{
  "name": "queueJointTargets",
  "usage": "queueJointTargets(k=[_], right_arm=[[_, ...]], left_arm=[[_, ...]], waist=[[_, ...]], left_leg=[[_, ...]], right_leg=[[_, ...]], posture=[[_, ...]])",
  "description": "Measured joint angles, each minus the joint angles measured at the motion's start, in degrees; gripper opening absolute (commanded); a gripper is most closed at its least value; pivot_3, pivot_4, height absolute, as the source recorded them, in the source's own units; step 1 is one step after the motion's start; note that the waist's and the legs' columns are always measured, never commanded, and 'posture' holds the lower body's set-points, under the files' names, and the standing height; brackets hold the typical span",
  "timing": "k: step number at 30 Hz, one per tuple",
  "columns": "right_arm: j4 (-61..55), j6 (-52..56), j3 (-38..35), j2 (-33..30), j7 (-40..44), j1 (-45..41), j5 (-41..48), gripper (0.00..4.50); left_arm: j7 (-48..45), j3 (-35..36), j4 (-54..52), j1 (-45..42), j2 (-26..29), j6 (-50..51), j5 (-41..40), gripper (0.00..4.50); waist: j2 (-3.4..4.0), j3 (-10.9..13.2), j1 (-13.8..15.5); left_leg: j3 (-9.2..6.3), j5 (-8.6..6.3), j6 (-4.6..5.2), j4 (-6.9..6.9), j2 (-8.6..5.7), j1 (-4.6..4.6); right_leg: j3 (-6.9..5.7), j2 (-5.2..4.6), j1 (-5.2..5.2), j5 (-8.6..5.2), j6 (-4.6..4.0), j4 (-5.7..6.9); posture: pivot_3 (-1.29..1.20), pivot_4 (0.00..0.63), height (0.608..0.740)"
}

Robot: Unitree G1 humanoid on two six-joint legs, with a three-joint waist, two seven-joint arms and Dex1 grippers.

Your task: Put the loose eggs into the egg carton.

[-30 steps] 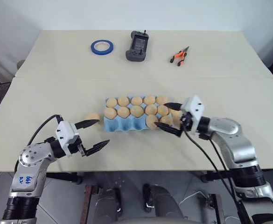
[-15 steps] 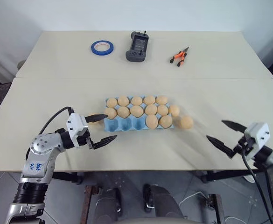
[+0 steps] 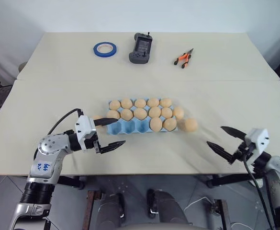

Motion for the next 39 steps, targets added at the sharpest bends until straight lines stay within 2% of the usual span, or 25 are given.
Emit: queueJointTargets(k=[6,12,15,22,34,37,39], right_arm=[[-1.56,7.62,7.29,-1.04,-0.86,-9.37,-2.63,4.48],[7.74,7.22,11.02,-1.13,-0.35,-14.92,-6.41,4.48],[12.03,5.99,11.72,-0.63,-0.36,-16.30,-7.88,3.91],[14.45,2.39,11.14,2.29,-0.37,-17.54,-7.39,1.50],[12.74,1.89,10.77,2.95,2.74,-17.48,-5.96,1.50],[13.47,2.29,10.76,2.05,3.40,-17.52,-5.93,2.08],[15.06,2.15,10.76,1.34,3.78,-17.78,-6.39,2.80]], left_arm=[[0.21,0.64,-0.31,1.37,0.12,-1.24,0.04,4.50],[0.59,0.51,-0.98,2.30,-0.13,-1.32,0.04,4.50],[0.65,0.33,-1.88,2.31,-0.51,-1.39,0.04,4.50],[1.54,0.45,-2.65,2.78,-0.60,-1.98,0.05,4.50],[3.14,0.78,-2.69,5.37,-0.59,-2.64,0.05,4.50],[3.43,1.10,-2.75,5.68,-0.59,-2.64,0.05,4.50],[3.78,1.50,-2.82,5.71,-0.59,-2.64,0.05,4.50]], waist=[[0.00,0.00,0.14],[-0.01,0.00,0.30],[0.00,0.00,0.20],[0.00,0.00,-0.11],[0.00,0.00,0.13],[0.00,0.00,0.05],[0.00,0.00,0.04]], left_leg=[[0.00,0.00,0.01,0.00,-0.02,-0.03],[-0.03,-0.05,0.09,-0.02,-0.04,-0.08],[-0.01,0.05,0.28,-0.02,-0.04,-0.08],[0.00,0.11,0.23,-0.02,0.00,-0.02],[0.00,0.01,0.09,-0.02,-0.03,-0.04],[0.00,0.01,0.10,-0.02,-0.03,-0.04],[0.00,0.01,0.10,-0.02,-0.03,-0.03]], right_leg=[[-0.02,-0.03,-0.02,0.00,-0.02,-0.01],[-0.06,-0.08,-0.02,-0.01,-0.03,-0.02],[-0.05,-0.08,-0.03,0.00,-0.01,0.00],[-0.05,-0.01,-0.04,0.00,-0.02,0.08],[-0.04,-0.07,-0.03,0.01,0.00,0.07],[-0.04,-0.07,-0.03,0.01,0.00,0.06],[-0.04,-0.07,-0.04,0.01,-0.01,0.07]], posture=[[0.00,0.150,0.740],[0.00,0.150,0.740],[0.00,0.150,0.740],[0.00,0.150,0.740],[0.00,0.150,0.740],[0.00,0.150,0.740],[0.00,0.150,0.740]])
